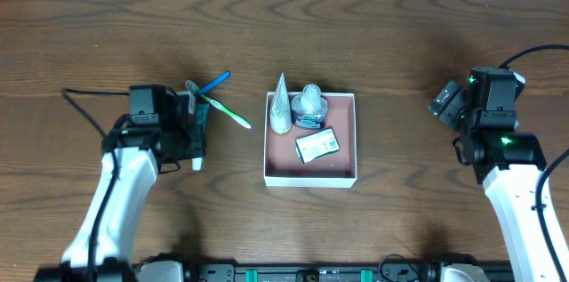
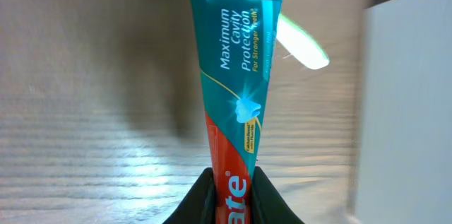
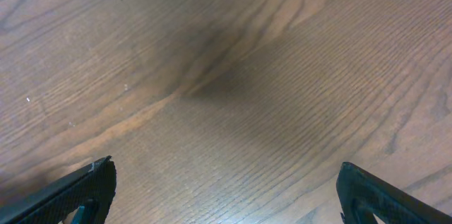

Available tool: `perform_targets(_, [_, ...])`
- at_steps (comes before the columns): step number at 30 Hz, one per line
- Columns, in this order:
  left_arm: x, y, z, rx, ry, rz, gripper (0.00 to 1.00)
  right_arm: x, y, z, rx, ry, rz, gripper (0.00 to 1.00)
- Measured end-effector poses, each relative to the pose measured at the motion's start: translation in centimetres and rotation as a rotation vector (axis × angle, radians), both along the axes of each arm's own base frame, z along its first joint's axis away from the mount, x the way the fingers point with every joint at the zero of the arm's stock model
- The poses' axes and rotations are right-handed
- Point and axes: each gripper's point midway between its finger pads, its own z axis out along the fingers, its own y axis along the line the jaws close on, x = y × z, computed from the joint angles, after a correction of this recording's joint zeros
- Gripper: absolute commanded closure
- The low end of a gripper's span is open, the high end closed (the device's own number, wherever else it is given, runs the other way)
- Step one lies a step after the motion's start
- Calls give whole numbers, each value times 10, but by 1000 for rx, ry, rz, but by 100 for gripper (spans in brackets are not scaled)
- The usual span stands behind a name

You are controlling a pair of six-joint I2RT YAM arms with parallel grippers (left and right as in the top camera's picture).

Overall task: Pack container
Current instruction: 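Carry the toothpaste tube over the box and release it inside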

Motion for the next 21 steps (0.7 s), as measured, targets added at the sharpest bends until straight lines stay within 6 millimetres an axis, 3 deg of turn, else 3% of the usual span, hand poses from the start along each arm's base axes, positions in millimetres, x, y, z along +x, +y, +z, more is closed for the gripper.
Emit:
perform_targets(9, [-14,-32,53,-140,-150,-123,86,0,0,0,0,0,0,1])
perform_targets(21, [-43,-101,85,-169,-290,-472,85,0,0,0,0,0,0,1])
